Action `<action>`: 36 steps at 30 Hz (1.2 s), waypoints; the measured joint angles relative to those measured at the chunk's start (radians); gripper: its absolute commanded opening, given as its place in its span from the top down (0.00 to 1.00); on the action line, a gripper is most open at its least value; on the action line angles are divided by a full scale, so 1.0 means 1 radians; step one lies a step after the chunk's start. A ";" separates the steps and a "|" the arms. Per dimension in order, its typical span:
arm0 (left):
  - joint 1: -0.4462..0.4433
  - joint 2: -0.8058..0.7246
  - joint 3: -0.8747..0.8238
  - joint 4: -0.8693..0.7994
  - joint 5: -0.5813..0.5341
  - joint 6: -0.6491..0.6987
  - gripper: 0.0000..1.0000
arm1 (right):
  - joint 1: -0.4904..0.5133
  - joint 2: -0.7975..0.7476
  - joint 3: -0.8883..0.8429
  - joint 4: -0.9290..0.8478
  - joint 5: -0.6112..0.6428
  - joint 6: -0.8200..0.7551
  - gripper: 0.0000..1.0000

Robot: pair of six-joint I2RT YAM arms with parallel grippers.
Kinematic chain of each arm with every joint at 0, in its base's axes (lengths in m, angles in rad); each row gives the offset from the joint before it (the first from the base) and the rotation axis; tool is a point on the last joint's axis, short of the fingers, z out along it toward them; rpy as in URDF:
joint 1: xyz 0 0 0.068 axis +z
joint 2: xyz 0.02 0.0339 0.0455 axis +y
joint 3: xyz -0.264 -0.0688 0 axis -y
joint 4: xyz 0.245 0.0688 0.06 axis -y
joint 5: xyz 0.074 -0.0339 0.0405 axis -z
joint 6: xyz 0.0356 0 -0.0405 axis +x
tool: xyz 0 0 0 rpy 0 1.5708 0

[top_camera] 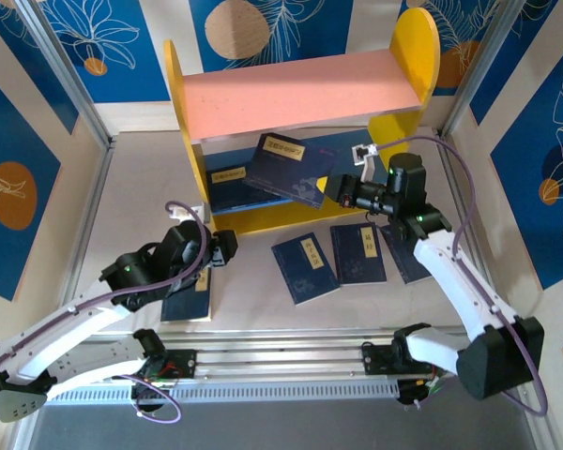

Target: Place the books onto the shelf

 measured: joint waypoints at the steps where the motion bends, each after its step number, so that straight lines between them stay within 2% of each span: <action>1: 0.000 -0.003 0.008 -0.014 -0.010 0.014 0.42 | -0.004 0.029 0.022 -0.018 -0.023 -0.027 0.96; 3: 0.000 -0.013 0.013 -0.024 -0.030 0.037 0.39 | -0.008 0.074 0.049 -0.040 -0.056 -0.068 0.96; 10: 0.001 -0.018 0.062 -0.038 -0.106 0.135 0.38 | -0.010 0.251 0.119 -0.066 -0.141 -0.163 0.96; 20: 0.001 -0.049 0.059 -0.035 -0.132 0.153 0.35 | -0.001 0.462 0.286 -0.096 -0.202 -0.248 0.95; 36: 0.001 -0.075 0.037 -0.035 -0.149 0.153 0.33 | 0.056 0.634 0.500 -0.271 -0.208 -0.379 0.95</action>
